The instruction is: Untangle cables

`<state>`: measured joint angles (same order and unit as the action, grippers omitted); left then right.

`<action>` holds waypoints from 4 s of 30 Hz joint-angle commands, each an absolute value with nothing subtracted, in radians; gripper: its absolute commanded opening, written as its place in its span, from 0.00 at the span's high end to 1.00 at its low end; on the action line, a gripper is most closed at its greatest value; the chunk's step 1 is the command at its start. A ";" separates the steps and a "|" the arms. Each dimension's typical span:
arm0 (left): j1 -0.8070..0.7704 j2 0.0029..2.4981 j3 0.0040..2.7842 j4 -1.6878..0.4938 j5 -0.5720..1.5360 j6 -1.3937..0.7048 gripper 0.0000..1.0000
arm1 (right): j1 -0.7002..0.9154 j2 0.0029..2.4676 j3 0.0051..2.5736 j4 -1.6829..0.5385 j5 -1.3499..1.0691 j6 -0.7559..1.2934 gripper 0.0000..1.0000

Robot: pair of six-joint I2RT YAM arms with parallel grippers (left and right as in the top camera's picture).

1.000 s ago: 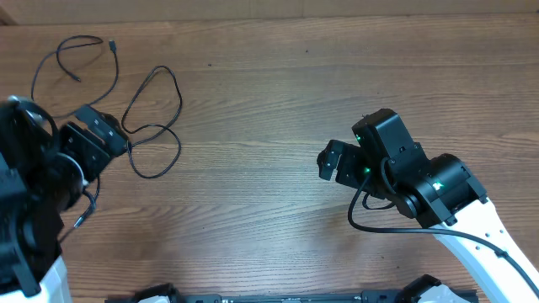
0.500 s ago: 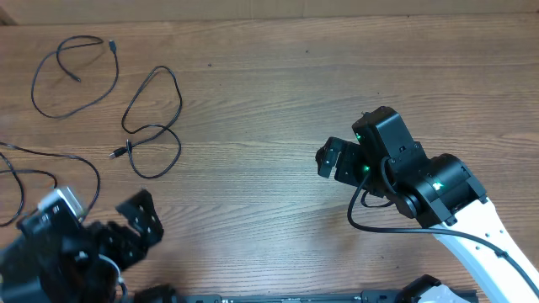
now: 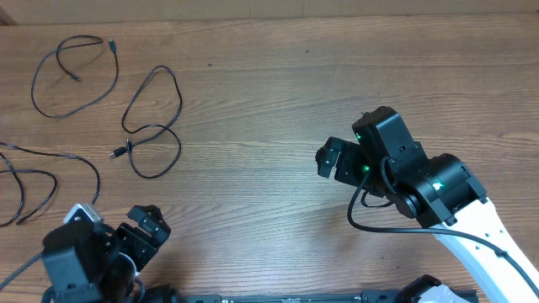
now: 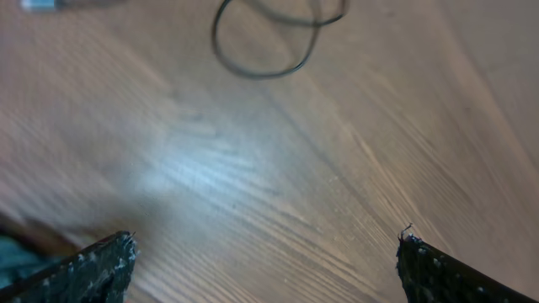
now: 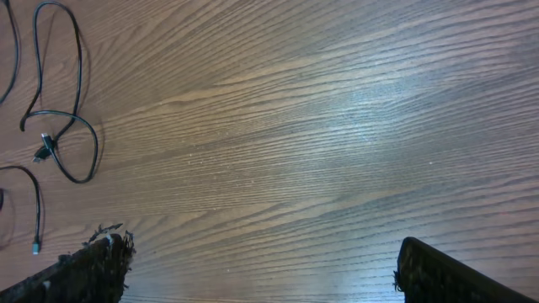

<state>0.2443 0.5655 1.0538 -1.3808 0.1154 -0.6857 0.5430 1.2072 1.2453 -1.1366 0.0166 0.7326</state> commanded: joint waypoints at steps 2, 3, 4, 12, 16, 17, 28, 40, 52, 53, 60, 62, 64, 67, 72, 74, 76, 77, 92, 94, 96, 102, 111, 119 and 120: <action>0.247 0.562 0.984 -1.384 0.100 -0.809 0.01 | 0.540 1.207 1.264 -1.131 0.032 0.733 0.00; 0.247 0.562 0.974 -1.384 0.100 -0.809 0.00 | 0.540 1.207 1.264 -1.131 0.032 0.733 0.00; 0.247 0.562 0.967 -1.384 0.100 -0.809 0.00 | 0.540 1.207 1.264 -1.131 0.032 0.733 0.00; 0.247 0.562 0.933 -1.384 0.100 -0.809 0.00 | 0.540 1.207 1.264 -1.142 0.032 0.732 0.00; 0.247 0.562 0.932 -1.384 0.100 -0.809 0.01 | 0.540 1.207 1.264 -1.142 0.032 0.732 0.00; 0.247 0.562 0.932 -1.384 0.100 -0.809 0.00 | 0.540 1.206 1.264 -1.143 0.031 0.733 0.00; 0.247 0.562 0.932 -1.384 0.100 -0.809 0.00 | 0.538 1.206 1.264 -1.184 0.170 0.733 0.00; 0.247 0.562 0.932 -1.384 0.100 -0.809 0.00 | 0.380 1.206 1.264 -1.191 0.209 0.644 0.00; 0.247 0.562 0.932 -1.383 0.100 -0.809 0.00 | 0.084 1.172 1.263 -1.214 0.121 0.419 0.00; 0.247 0.562 0.932 -1.384 0.100 -0.809 0.00 | 0.067 1.161 1.263 -1.214 0.117 0.402 0.00; 0.247 0.562 0.932 -1.384 0.100 -0.809 0.00 | -0.030 1.008 1.263 -1.258 0.091 0.324 0.00; 0.247 0.562 0.932 -1.383 0.100 -0.809 0.01 | -0.034 0.963 1.263 -1.262 0.090 0.311 0.00; 0.247 0.562 0.932 -1.384 0.100 -0.809 0.00 | -0.034 0.902 1.262 -1.262 0.092 0.305 0.00; 0.247 0.562 0.932 -1.383 0.100 -0.809 0.00 | -0.034 0.817 1.262 -1.266 0.092 0.305 0.00; 0.247 0.562 0.932 -1.384 0.100 -0.809 0.00 | -0.034 0.665 1.262 -1.308 0.092 0.299 0.00; 0.247 0.562 0.932 -1.384 0.100 -0.809 0.00 | -0.034 0.622 1.262 -1.332 0.092 0.292 0.00; 0.247 0.562 0.932 -1.384 0.100 -0.809 0.00 | -0.034 0.580 1.262 -1.352 0.092 0.282 0.00; 0.247 0.562 0.932 -1.383 0.100 -0.809 0.00 | -0.034 0.566 1.262 -1.361 0.094 0.281 0.00; 0.247 0.562 0.932 -1.384 0.100 -0.809 0.00 | -0.034 0.325 1.262 -1.460 0.095 0.257 0.00; 0.247 0.562 0.932 -1.383 0.100 -0.809 0.00 | -0.034 0.282 1.262 -1.467 0.095 0.256 0.00; 0.247 0.562 0.932 -1.383 0.100 -0.809 0.00 | -0.034 0.245 1.262 -1.485 0.095 0.247 0.00; 0.247 0.562 0.932 -1.384 0.100 -0.809 0.00 | -0.034 0.191 1.262 -1.513 0.087 0.230 0.00; 0.247 0.562 0.932 -1.384 0.100 -0.809 0.01 | -0.034 0.104 1.263 -1.554 0.084 0.207 0.00; 0.247 0.562 0.932 -1.384 0.100 -0.809 0.00 | -0.034 0.008 1.263 -1.555 0.084 0.203 0.00; 0.247 0.562 0.932 -1.384 0.100 -0.809 0.00 | -0.034 0.004 1.263 -1.556 0.084 0.203 0.00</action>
<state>0.2443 0.5655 0.9409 -1.3834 0.1154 -0.7918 -0.0307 0.0406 1.2484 -1.5574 0.0853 0.2127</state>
